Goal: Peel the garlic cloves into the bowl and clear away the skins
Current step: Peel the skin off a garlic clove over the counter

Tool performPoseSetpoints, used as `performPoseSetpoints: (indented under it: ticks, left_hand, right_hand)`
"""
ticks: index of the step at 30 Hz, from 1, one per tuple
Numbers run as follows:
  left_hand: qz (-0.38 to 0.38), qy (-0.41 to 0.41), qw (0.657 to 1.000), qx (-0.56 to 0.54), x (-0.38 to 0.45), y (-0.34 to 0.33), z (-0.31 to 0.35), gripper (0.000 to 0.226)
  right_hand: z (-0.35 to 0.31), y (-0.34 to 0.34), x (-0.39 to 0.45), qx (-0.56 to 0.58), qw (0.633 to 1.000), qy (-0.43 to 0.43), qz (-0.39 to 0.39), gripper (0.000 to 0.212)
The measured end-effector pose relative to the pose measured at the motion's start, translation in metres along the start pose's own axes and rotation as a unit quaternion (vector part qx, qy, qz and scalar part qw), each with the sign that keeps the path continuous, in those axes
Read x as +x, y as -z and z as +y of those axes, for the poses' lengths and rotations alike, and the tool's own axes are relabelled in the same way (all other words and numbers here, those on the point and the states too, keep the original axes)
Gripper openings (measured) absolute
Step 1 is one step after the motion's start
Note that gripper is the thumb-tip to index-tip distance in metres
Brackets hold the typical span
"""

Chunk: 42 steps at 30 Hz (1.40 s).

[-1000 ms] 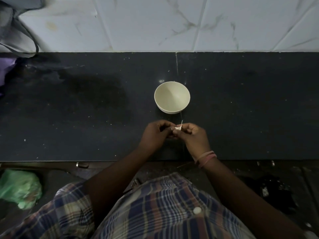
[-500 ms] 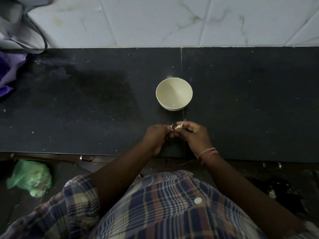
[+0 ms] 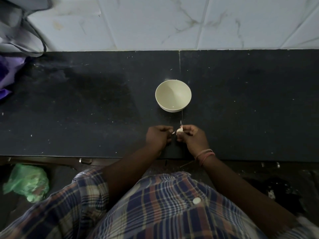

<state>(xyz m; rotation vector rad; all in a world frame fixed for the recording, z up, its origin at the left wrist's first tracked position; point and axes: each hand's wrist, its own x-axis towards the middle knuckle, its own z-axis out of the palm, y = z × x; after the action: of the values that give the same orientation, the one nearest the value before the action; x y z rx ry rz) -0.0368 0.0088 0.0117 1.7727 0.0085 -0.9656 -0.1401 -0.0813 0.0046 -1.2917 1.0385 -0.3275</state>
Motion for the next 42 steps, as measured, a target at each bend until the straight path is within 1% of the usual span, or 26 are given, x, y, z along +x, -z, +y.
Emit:
performPoseSetpoints:
  ticks: [4, 9, 12, 16, 19, 21, 24, 26, 28, 30, 34, 36, 38, 40, 42]
  left_hand:
    - [-0.053, -0.037, 0.998, -0.006, -0.006, 0.001, 0.004, 0.013]
    - [-0.085, 0.016, 0.994, -0.069, -0.004, 0.007, 0.009, 0.005]
    - [-0.083, 0.017, 0.994, -0.075, -0.002, 0.01, 0.011, 0.005]
    - [-0.066, -0.031, 0.997, -0.022, 0.0, 0.012, 0.01, 0.006]
    - [-0.067, -0.059, 0.996, -0.004, 0.001, 0.013, 0.011, 0.007]
    - [-0.074, -0.036, 0.995, -0.048, 0.003, 0.016, 0.014, 0.008]
    - [-0.086, 0.029, 0.985, -0.148, 0.006, 0.021, 0.015, 0.013]
    - [-0.073, 0.047, 0.982, -0.165, 0.008, 0.021, 0.012, 0.012]
    - [-0.048, 0.049, 0.987, -0.146, 0.01, 0.019, 0.01, 0.012]
    - [-0.028, 0.042, 0.993, -0.105, 0.011, 0.017, 0.009, 0.011]
    - [-0.019, 0.028, 0.999, -0.031, 0.013, 0.012, 0.006, 0.014]
    - [-0.016, 0.028, 0.999, -0.015, 0.011, 0.009, 0.005, 0.017]
    - [-0.015, 0.018, 1.0, 0.001, 0.011, 0.007, 0.004, 0.015]
    - [-0.011, -0.005, 1.0, 0.022, 0.009, 0.008, 0.004, 0.011]
    - [-0.028, -0.034, 0.999, 0.018, 0.007, 0.008, 0.006, 0.008]
  right_hand:
    - [-0.006, -0.001, -0.005, -0.022, 0.999, 0.033, -0.02, 0.016]
    - [-0.016, -0.002, -0.01, -0.033, 0.997, 0.053, -0.038, 0.018]
    - [-0.02, -0.005, -0.011, -0.048, 0.996, 0.062, -0.052, 0.018]
    - [-0.023, -0.005, -0.011, -0.053, 0.994, 0.064, -0.063, 0.02]
    - [-0.026, -0.004, -0.009, -0.029, 0.996, 0.06, -0.061, 0.02]
    - [-0.027, -0.005, -0.007, 0.006, 0.997, 0.048, -0.067, 0.018]
    - [-0.024, -0.009, -0.003, 0.06, 0.995, 0.029, -0.068, 0.018]
    - [-0.021, -0.011, -0.004, 0.114, 0.992, -0.001, -0.048, 0.021]
    - [-0.019, -0.011, -0.005, 0.155, 0.987, -0.026, -0.03, 0.02]
    - [-0.016, -0.011, -0.005, 0.162, 0.986, -0.04, -0.026, 0.023]
    - [-0.015, -0.011, -0.004, 0.17, 0.984, -0.051, -0.014, 0.025]
    - [-0.014, -0.011, -0.003, 0.166, 0.985, -0.052, -0.007, 0.023]
    - [-0.012, -0.01, -0.002, 0.161, 0.986, -0.051, -0.003, 0.021]
    - [-0.012, -0.009, -0.001, 0.139, 0.989, -0.043, -0.009, 0.019]
    - [-0.012, -0.007, -0.002, 0.108, 0.994, -0.027, -0.019, 0.017]
